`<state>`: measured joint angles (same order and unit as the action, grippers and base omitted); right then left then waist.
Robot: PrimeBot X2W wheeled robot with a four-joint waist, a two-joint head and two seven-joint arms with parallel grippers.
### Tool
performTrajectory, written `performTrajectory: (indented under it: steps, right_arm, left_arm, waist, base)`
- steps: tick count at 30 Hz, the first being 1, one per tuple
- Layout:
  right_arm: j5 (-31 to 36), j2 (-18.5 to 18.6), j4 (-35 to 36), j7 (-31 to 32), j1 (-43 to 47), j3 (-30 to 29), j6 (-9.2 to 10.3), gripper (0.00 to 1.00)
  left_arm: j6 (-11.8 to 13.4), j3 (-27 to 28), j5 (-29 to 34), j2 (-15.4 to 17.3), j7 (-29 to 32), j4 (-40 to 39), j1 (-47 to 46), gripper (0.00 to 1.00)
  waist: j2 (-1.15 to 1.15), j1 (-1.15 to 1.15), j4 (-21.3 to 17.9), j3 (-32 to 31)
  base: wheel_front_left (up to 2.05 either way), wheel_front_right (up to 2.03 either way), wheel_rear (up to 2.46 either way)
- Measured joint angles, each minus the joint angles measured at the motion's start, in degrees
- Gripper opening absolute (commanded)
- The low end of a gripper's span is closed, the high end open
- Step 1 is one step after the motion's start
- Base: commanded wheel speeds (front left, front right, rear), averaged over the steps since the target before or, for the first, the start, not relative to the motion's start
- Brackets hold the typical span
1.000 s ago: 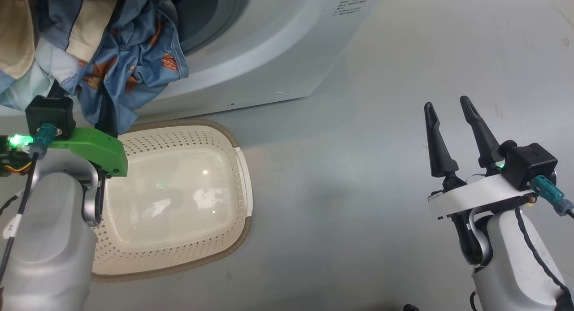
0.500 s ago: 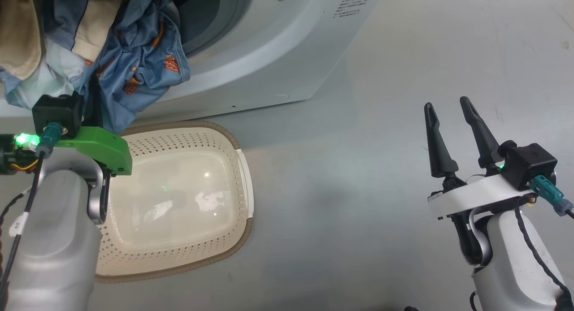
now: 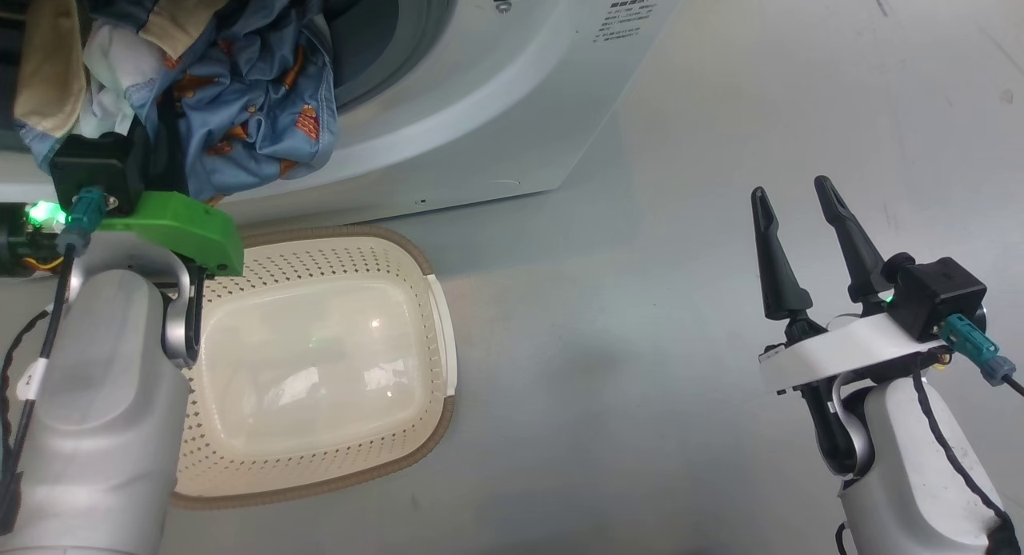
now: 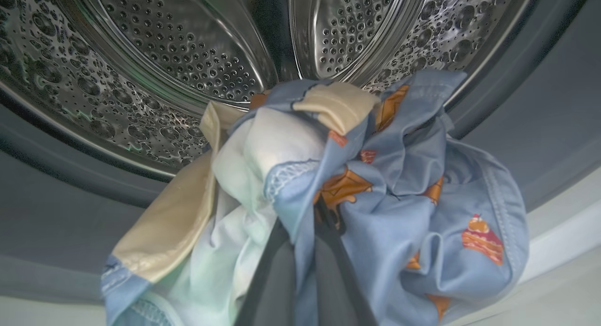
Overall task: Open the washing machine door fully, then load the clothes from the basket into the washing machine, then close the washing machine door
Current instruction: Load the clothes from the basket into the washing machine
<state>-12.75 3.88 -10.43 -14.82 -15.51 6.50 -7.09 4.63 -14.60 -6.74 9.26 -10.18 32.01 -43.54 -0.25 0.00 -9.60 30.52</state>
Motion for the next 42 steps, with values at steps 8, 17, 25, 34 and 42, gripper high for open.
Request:
performTrajectory:
  steps: [8,17,25,34,42]
  right_arm:
    - [-0.1,0.0,-0.1,0.0,0.1,0.5,0.0,1.0]
    - [-0.6,-0.3,-0.4,0.0,0.1,2.4,0.0,1.0]
    - [-1.2,-0.4,-0.5,0.0,0.1,3.4,0.0,1.0]
    - [-1.5,-0.5,-0.6,0.0,0.1,4.5,0.0,1.0]
    - [-2.0,-0.8,-0.5,0.0,0.0,5.9,0.0,1.0]
  left_arm:
    - [0.0,1.0,-0.3,-0.2,0.0,1.1,-3.6,0.0]
    - [0.1,2.9,-0.9,0.3,0.6,3.9,-8.0,0.0]
    - [0.3,4.3,-1.3,1.3,1.4,5.9,-13.2,0.0]
    - [0.6,5.4,-1.3,2.7,2.5,7.7,-18.7,0.0]
    - [1.1,6.5,-0.2,5.8,3.7,8.8,-25.2,0.0]
  waist:
    - [0.0,0.0,-0.4,-0.3]
    - [0.0,0.0,-1.7,-0.1]
    - [0.0,0.0,-3.6,0.7]
    - [0.0,0.0,-5.5,2.5]
    - [0.0,0.0,-7.3,5.4]
  base:
    - [0.0,0.0,0.0]
    - [0.0,0.0,0.0]
    - [0.0,0.0,0.0]
    - [0.0,0.0,0.0]
    - [0.0,0.0,0.0]
